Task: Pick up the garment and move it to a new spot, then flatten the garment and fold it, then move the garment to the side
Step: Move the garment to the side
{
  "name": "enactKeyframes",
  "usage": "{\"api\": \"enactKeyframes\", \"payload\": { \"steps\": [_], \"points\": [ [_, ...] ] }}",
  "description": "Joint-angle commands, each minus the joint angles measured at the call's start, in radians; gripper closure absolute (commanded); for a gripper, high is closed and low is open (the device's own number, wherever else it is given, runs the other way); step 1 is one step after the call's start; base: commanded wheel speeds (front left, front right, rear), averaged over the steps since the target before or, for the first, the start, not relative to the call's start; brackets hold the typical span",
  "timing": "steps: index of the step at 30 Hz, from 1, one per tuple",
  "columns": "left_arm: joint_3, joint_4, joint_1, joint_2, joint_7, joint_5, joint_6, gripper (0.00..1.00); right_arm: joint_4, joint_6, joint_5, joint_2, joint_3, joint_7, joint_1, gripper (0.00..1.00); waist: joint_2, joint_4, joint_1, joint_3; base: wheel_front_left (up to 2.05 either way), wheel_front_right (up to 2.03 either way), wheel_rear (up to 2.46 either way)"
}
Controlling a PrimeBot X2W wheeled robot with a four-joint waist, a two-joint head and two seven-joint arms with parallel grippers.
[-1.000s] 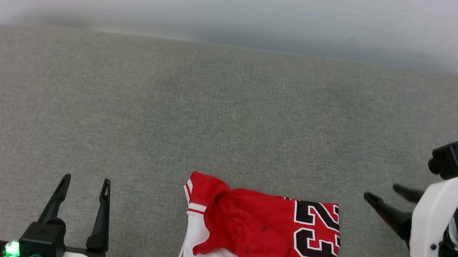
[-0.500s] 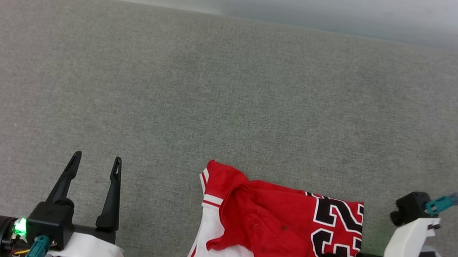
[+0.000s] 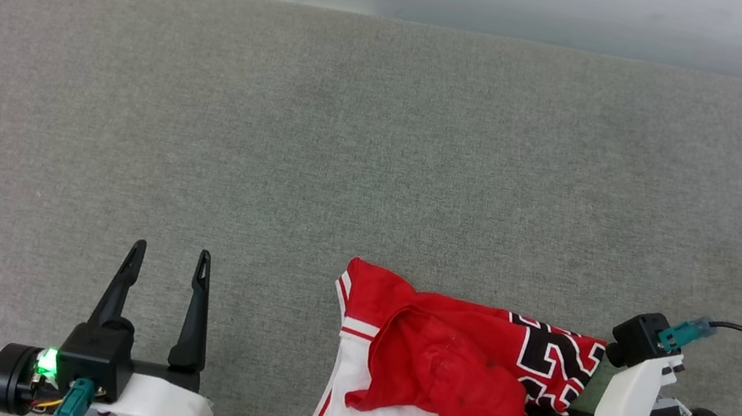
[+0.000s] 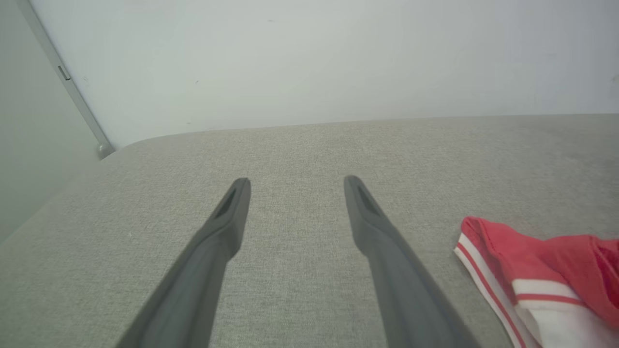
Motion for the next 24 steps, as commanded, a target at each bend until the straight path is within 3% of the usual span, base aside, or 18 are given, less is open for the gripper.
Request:
{"api": "enactKeyframes", "payload": {
  "steps": [1,11,24],
  "points": [
    [0.0,0.001,0.01,-0.001,-0.002,0.002,0.005,0.0,0.024,-0.009,-0.008,0.01,0.029,-0.003,0.016,1.0,-0.0001,-0.002,0.0,-0.011,0.0,0.0,0.0],
    [-0.009,-0.008,0.058,-0.001,-0.002,-0.001,0.02,0.0,-0.118,-0.005,-0.046,-0.083,0.104,-0.119,-0.144,1.0,-0.0001,-0.052,0.0,-0.092,0.0,0.0,0.0],
    [0.03,-0.042,0.061,-0.001,-0.002,-0.007,0.034,0.0,-0.345,-0.006,-0.122,-0.269,0.132,-0.121,-0.294,1.0,-0.0001,-0.292,0.0,-0.036,0.0,0.0,0.0]
  ]
}}
